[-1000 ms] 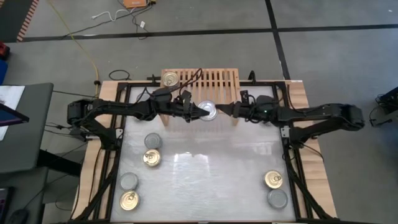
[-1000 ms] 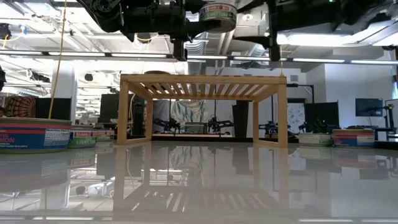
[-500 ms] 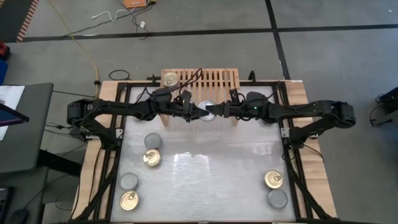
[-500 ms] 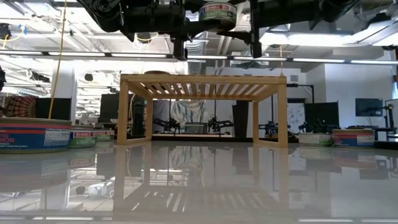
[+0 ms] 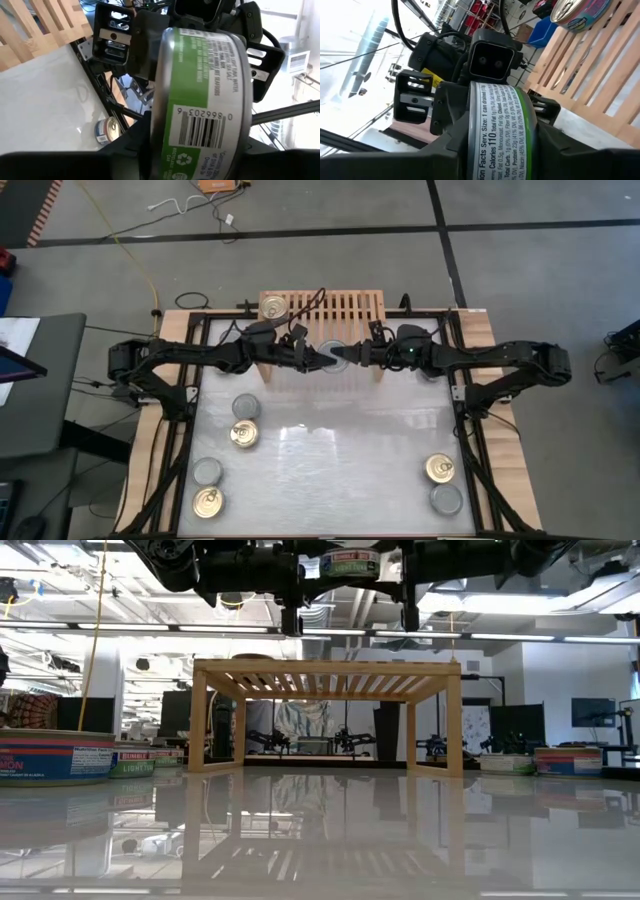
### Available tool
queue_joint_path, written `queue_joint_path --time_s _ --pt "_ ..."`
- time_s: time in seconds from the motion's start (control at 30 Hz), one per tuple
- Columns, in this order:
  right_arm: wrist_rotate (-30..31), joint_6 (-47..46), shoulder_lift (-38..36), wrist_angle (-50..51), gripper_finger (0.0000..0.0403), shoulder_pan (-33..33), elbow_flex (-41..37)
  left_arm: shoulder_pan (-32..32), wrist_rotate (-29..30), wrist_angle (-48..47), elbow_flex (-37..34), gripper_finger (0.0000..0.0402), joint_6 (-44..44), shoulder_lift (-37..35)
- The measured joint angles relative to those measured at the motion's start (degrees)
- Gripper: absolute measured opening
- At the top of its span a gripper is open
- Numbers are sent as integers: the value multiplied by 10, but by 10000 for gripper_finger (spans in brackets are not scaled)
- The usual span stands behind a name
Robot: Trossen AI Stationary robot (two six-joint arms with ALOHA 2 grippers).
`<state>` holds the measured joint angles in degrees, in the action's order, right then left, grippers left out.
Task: Stack canned seafood by type on shelf
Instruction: Put the green tuna can on the shelf
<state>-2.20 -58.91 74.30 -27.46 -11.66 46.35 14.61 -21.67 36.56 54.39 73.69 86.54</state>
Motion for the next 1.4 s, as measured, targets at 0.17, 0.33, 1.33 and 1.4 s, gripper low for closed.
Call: queue_joint_path --time_s 0.17,0.33,1.33,1.4 --pt "1 12 0 2 174 0 0 0 1 -4 0 145 -4 0" --pt "-2 13 0 2 164 0 0 -2 2 -4 0 145 -22 0" --pt "-26 25 0 38 166 -21 0 -2 27 -64 0 174 -25 0" --pt "-28 24 0 39 166 -27 0 -3 28 -64 0 174 -23 0"
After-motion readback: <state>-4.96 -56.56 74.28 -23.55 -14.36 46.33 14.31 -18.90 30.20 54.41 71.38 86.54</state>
